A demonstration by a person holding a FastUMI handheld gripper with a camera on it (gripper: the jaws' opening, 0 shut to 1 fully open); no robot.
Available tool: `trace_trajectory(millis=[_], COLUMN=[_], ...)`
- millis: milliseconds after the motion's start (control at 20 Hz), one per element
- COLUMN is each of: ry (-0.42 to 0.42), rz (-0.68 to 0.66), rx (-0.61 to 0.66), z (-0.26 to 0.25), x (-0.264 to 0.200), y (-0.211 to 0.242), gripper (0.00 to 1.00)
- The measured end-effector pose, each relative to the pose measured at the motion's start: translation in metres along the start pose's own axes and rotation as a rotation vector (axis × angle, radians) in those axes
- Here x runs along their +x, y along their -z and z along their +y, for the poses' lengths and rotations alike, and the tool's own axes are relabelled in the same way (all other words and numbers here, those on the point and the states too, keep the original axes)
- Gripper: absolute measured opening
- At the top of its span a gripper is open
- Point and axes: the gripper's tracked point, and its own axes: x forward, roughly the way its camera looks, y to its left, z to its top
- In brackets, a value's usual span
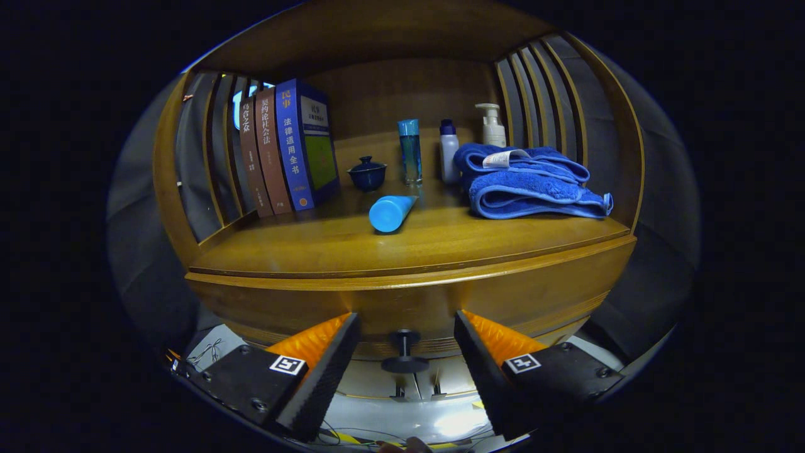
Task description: Pull open the drawer, take out the items inside it, and place them on the countertop above the cabinet.
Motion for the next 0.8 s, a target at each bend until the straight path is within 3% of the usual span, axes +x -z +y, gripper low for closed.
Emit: trace_trajectory(millis=[450,800], ry=[0.014,0.006], rz=[-0.016,-0.136], rx=[-0.002,-0.035], z=[-0.014,-0.007], x=[-0.012,-0.054], y=[-0.01,-0.061], gripper=[1.0,1.0])
